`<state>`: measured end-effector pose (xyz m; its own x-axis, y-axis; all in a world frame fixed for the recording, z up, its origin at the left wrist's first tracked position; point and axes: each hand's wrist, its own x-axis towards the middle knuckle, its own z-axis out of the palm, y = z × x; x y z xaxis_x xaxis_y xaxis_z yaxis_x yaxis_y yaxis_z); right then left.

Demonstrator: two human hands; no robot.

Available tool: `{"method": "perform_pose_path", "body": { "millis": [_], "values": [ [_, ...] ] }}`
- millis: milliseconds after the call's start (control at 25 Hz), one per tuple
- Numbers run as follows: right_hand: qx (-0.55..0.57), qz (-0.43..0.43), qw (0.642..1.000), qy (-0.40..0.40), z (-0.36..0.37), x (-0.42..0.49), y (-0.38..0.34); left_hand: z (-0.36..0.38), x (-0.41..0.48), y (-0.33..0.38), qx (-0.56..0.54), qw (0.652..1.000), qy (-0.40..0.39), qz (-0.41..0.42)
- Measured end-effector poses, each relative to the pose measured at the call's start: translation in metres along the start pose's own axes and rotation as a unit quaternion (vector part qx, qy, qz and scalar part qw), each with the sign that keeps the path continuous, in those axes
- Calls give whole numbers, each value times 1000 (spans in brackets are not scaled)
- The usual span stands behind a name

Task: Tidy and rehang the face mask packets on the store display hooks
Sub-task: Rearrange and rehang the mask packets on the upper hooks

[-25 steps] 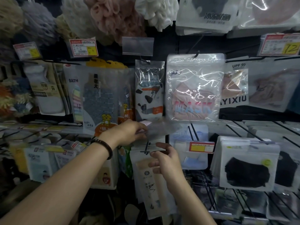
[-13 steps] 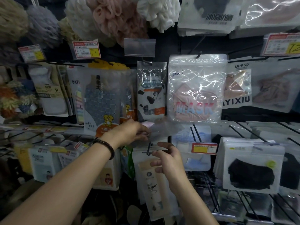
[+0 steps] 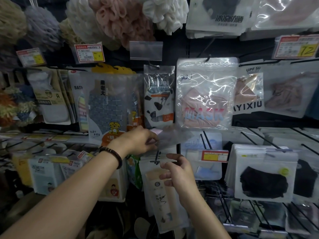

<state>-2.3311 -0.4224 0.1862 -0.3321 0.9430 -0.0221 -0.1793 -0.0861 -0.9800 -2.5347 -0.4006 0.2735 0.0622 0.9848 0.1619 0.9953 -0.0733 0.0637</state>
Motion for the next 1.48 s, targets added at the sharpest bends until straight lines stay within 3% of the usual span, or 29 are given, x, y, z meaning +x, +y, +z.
{"method": "perform_pose_path", "body": {
  "millis": [640,880,1000,1080,1320,1480],
  "values": [
    [3,4,1000,4,-2,-4,-3,-5,0,1,33,999,-13,9],
    [3,3,1000,9,-2,-4,-5,2,3,10,140,989,7,55],
    [2,-7,1000,13,-2,-3,-12,14,0,4,123,987,26,96],
    [-1,-8,1000,16,-1,-2,-15,11,-2,1,135,988,20,74],
    [52,-34,997,37,9,2,-23,-3,-25,28,129,973,186,36],
    [127,-56,990,30,20,5,-32,6,-58,60,139,963,232,-15]
  ]
}}
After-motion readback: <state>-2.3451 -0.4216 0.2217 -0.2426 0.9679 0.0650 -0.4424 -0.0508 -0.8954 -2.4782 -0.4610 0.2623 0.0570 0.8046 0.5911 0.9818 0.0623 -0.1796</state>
